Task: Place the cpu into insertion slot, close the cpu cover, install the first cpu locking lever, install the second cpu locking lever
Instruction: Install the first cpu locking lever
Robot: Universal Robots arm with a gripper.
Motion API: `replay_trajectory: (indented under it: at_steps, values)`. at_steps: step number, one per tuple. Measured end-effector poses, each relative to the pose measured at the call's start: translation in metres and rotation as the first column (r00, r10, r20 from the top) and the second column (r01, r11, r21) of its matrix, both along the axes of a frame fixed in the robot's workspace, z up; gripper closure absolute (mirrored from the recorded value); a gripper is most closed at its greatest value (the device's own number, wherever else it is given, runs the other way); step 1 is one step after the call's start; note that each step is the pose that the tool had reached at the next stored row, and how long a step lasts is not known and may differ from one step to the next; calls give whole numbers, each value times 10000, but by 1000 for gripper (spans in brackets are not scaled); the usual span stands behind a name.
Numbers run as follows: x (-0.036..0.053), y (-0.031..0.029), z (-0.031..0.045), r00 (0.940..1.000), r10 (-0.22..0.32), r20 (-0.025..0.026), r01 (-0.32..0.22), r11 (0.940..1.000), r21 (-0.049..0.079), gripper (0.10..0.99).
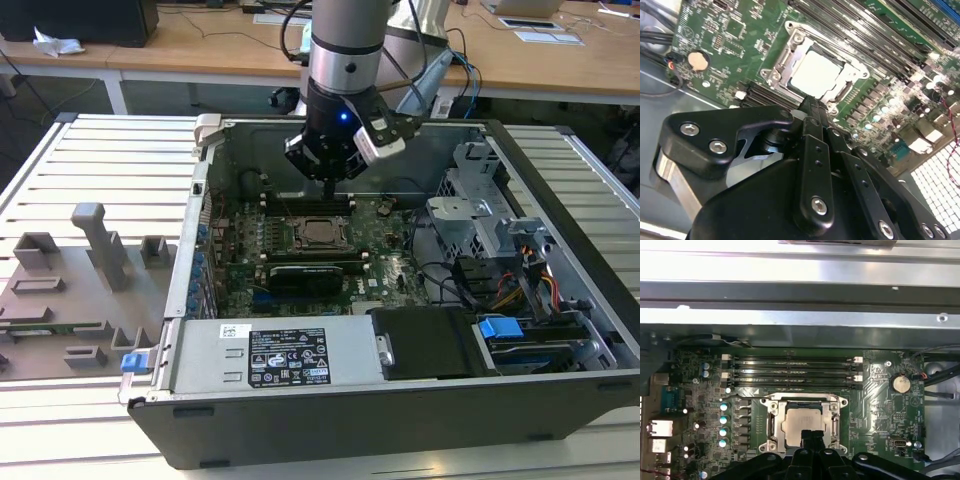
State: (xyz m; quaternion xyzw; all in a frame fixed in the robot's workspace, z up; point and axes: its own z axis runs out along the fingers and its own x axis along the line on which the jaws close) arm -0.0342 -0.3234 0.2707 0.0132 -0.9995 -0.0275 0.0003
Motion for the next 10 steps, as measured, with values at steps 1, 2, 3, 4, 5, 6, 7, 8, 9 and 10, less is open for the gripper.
replay_trajectory:
  at_steps: [1, 2, 3, 4, 5, 6, 7, 8, 9, 10]
  values:
    - [-27, 0, 0, 10000, 1, 0, -1, 10000, 0, 980]
    - [-54, 0, 0, 10000, 1, 0, -1, 10000, 1, 980]
    - [-69, 0, 0, 10000, 0, 0, 0, 10000, 0, 980]
    - [-116, 0, 0, 10000, 1, -1, -1, 10000, -1, 980]
    - [-130, 0, 0, 10000, 1, 0, -1, 10000, 0, 980]
    - [-144, 0, 0, 10000, 2, 1, -2, 10000, 0, 980]
    - [-165, 0, 0, 10000, 1, 0, -1, 10000, 0, 980]
    - [-177, 0, 0, 10000, 0, 0, 0, 10000, 0, 980]
    - [-193, 0, 0, 10000, 0, 0, 0, 10000, 0, 980]
    - [-203, 0, 0, 10000, 0, 0, 0, 10000, 0, 980]
